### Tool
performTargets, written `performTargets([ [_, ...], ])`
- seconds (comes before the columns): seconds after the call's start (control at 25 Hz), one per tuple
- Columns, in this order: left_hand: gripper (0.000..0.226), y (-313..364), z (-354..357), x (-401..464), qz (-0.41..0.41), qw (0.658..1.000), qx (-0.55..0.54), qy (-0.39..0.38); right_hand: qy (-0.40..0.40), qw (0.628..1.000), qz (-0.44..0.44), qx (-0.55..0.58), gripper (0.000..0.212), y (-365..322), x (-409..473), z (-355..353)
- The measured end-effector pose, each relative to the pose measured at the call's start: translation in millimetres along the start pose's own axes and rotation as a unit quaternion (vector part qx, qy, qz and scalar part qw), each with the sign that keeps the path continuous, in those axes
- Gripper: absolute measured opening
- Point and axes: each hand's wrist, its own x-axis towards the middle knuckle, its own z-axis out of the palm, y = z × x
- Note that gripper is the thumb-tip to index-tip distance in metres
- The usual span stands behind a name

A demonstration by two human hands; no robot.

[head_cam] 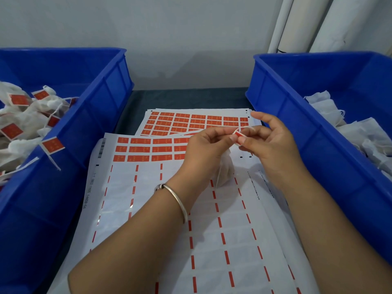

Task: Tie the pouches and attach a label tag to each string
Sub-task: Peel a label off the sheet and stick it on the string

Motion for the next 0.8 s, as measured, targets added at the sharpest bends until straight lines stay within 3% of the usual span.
performTargets([
  [0.4, 0.012, 5, -4, 2, 0.042, 0.994, 0.095, -0.026, 0.021, 1.000, -0.017, 0.001, 0.049, 4, 1, 4],
  [0.6, 0.013, 6, -6, 2, 0.062, 0.972, 0.205, -0.101, 0.044, 0.997, -0.008, 0.061, 0.041, 8, 3, 3],
  [0.8, 0.016, 13, -10, 8, 0.083, 0.975, 0.203, -0.025, 0.050, 0.992, -0.007, 0.112, 0.038, 10, 7, 1],
])
